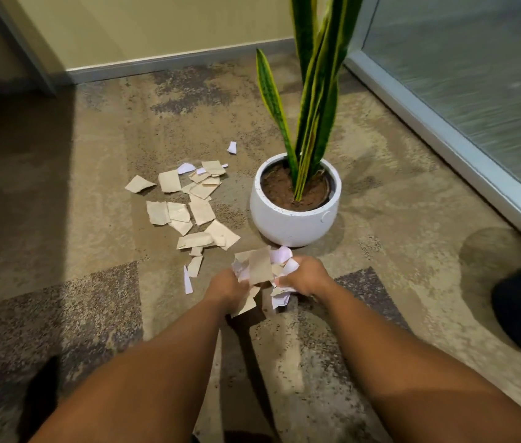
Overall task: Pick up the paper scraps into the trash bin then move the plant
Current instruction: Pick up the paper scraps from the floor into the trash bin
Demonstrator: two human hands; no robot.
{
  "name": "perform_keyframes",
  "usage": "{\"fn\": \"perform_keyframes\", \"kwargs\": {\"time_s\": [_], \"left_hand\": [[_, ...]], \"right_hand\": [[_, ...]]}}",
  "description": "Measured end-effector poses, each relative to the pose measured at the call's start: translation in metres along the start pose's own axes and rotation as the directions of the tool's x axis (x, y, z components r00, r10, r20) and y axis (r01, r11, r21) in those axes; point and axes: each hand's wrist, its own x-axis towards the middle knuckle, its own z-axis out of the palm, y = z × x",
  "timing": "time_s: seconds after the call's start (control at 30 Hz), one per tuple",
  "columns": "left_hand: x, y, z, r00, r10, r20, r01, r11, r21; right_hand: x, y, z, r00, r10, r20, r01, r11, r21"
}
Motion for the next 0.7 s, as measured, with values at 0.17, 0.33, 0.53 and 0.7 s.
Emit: {"fn": "perform_keyframes", "kwargs": {"time_s": [0.17, 0.33, 0.53, 0.7], "left_hand": [[-0.024, 0.039, 0.015, 0.995, 0.095, 0.041, -0.095, 0.995, -0.012], [-0.051, 0.089, 0.021, 0.955, 0.274, 0.113, -0.285, 0.953, 0.1], [-0.067, 0.141, 0.03, 0.887, 0.431, 0.167, -0.442, 0.896, 0.04], [-0.075, 0.192, 0.043, 0.884, 0.44, 0.159, -0.443, 0.896, -0.02]], "right_hand": [[-0.026, 0.019, -0.04, 0.997, -0.007, -0.08, 0.002, 0.998, -0.07], [-0.044, 0.03, -0.082, 0.979, 0.023, -0.203, -0.025, 1.0, -0.004], [-0.068, 0.043, -0.135, 0.929, 0.045, -0.367, 0.025, 0.983, 0.184], [-0.084, 0.042, -0.184, 0.855, 0.046, -0.516, 0.083, 0.971, 0.224]]}}
